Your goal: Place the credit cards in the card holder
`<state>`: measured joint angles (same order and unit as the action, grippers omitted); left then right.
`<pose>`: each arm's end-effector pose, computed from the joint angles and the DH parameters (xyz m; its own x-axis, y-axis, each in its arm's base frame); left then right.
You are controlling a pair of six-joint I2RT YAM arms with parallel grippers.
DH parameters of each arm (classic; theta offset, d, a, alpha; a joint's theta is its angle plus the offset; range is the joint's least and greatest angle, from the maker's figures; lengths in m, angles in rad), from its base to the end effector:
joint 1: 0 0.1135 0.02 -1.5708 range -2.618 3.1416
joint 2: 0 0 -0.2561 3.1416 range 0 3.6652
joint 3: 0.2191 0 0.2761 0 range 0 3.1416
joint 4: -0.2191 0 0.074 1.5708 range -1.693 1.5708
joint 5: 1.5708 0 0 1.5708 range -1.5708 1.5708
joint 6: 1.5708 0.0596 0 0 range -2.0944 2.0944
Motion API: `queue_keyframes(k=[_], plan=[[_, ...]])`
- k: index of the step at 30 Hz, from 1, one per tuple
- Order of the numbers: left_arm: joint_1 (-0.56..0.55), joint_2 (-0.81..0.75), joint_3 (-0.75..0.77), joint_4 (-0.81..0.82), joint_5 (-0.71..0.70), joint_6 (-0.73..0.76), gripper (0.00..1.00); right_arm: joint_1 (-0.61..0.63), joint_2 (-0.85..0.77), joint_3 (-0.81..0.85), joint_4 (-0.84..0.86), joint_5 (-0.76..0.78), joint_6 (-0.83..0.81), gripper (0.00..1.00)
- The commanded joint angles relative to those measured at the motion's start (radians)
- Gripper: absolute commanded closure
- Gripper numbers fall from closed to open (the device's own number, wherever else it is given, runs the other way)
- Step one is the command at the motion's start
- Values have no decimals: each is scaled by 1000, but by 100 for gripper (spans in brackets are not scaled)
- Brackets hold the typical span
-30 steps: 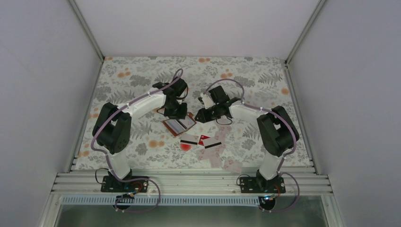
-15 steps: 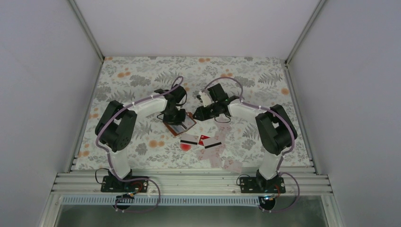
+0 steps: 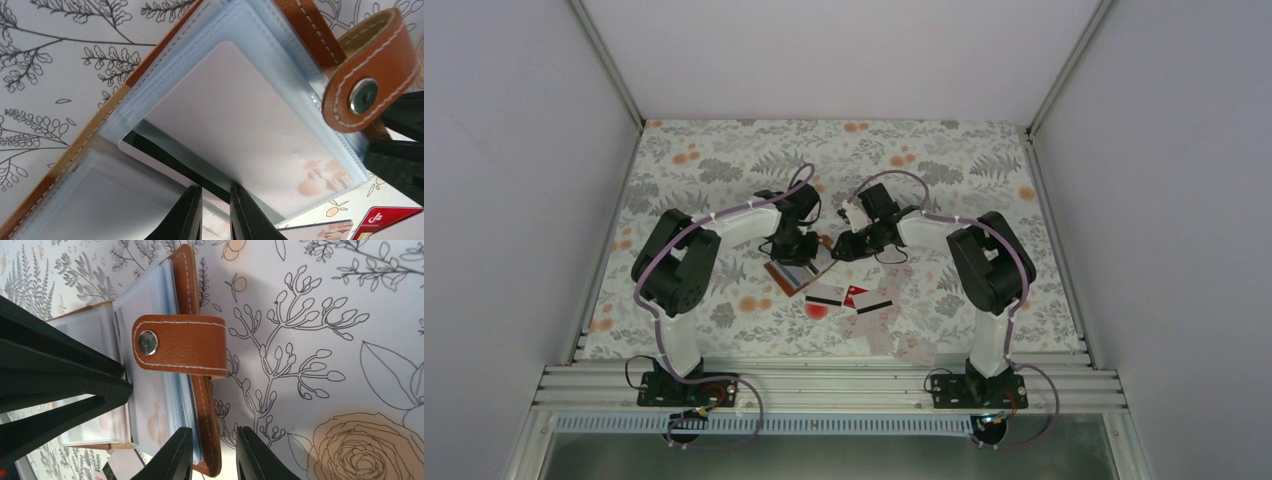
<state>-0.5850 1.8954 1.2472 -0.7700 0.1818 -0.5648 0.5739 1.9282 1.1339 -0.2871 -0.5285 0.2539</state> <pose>0.3049 -0.2149 0.1103 -0.9990 0.0303 -0.0327 0.0371 0.9719 -0.2323 0.3198 0.2425 0.0925 -0.8852 -0.3140 -0.3432 -0.4603 0.6978 0.5489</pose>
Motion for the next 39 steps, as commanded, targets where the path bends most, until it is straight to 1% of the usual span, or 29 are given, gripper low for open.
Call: queue_keyframes(k=[1,7,10,14,18,30,35,39], plan=[[-1,16,-17,58,-24,18,83,9,28,-13,37,-19,7,77],[0,-6,-12,172,4,74,83,15,13,-91,69,-48,24,78],[0,4,9,185,18,94,83,16,-7,-108,65,-42,27,78],[-2,-3,11,179,27,90,83,15,-29,-104,33,-17,17,78],[-2,-55,3,161,12,85,83,9,-44,-76,-17,23,6,78],[1,-136,92,44,-26,74,83,-9,-145,-60,-110,84,-16,77],[0,-168,64,17,-59,66,83,-8,-194,-45,-133,79,-16,74],[0,-195,13,4,-103,61,83,-9,-219,-39,-137,55,-7,73]])
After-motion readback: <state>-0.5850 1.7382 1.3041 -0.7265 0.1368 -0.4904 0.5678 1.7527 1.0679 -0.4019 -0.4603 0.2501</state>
